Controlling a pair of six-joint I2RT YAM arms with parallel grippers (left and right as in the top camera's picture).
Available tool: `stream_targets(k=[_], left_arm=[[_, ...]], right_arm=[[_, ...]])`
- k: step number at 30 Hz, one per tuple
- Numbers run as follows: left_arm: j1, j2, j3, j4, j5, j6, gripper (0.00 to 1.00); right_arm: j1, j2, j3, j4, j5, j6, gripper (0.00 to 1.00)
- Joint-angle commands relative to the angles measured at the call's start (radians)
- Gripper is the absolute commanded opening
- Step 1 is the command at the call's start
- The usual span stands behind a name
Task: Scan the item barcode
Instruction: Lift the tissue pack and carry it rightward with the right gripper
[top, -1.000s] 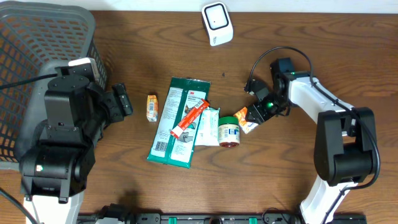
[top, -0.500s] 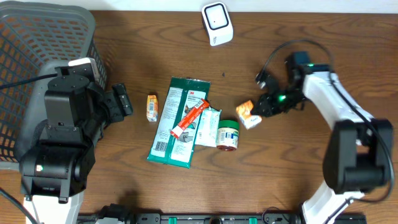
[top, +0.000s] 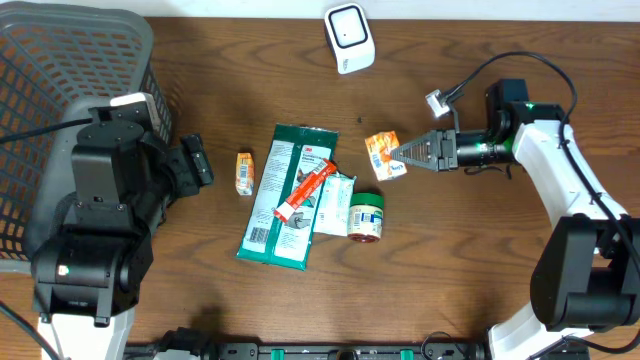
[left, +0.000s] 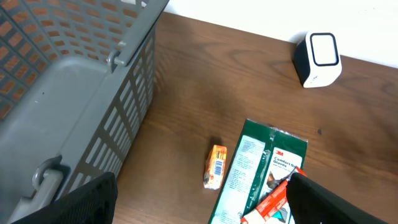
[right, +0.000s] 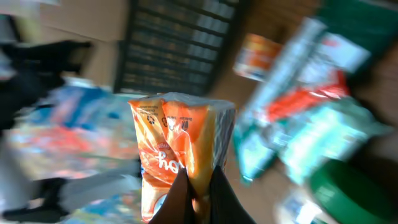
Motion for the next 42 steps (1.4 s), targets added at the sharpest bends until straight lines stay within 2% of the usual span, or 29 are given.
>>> stream_targets(k=[1,5,15,19,33,42], left_arm=[[0.006,0.001,0.010,0.001,-0.006,-0.006,0.87],[0.006,0.001,0.010,0.001,-0.006,-0.006,0.87],[0.006,0.001,0.010,0.001,-0.006,-0.006,0.87],[0.006,0.001,0.010,0.001,-0.006,-0.006,0.87],[0.006,0.001,0.010,0.001,-0.006,-0.006,0.87],[0.006,0.001,0.010,0.001,-0.006,-0.006,0.87]], right_arm=[[0.018,-0.002,-0.015,-0.002,-0.222,-0.042,0.01],[0.038,-0.002,-0.015,-0.005,-0.222,-0.035,0.01],[0.087,-0.004,-0.012,-0.008,-0.223,0.114,0.01],[0.087,-0.021,-0.012,-0.010,-0.223,0.121,0.01],[0.062,-0.250,-0.011,-0.022,-0.222,0.168,0.01],[0.062,-0.285,-0.011,0.055,-0.222,0.252,0.01]])
